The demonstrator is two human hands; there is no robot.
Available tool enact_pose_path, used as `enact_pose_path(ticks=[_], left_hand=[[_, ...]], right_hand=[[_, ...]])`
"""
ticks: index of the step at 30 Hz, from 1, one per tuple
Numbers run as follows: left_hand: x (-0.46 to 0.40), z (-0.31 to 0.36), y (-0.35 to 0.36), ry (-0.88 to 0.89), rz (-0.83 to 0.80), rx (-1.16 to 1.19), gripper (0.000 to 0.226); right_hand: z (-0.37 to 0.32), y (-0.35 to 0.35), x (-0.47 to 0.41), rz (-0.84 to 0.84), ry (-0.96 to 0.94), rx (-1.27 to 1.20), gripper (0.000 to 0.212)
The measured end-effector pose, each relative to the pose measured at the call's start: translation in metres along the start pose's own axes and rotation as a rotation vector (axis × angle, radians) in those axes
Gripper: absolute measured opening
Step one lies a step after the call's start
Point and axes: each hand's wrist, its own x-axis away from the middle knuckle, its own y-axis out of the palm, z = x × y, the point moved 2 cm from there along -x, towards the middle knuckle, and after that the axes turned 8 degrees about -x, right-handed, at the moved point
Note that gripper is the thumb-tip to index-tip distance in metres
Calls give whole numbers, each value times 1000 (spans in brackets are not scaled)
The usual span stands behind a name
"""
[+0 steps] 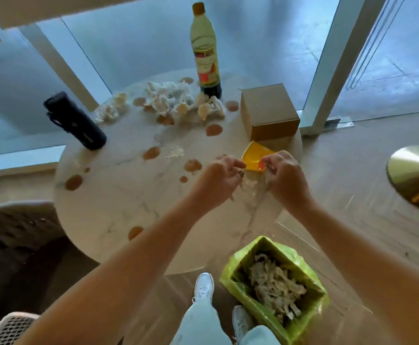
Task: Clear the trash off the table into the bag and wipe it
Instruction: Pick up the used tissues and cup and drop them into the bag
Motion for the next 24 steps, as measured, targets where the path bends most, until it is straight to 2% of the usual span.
enact_pose_path(ticks=[5, 12, 15, 24], left_hand=[[-32, -47, -43, -95, 62, -106, 24], [-105, -141, -78, -137, 64, -263, 39], [-145, -184, -82, -166, 41, -271, 42], [-256, -265, -57, -101, -13, -330, 47]], right_hand=[[-31, 36, -58, -68, -47, 27, 25], [-46, 100, -138, -203, 67, 96, 33], [-54, 129, -172, -244, 112, 106, 41], [-23, 214, -262, -231, 247, 228, 40]])
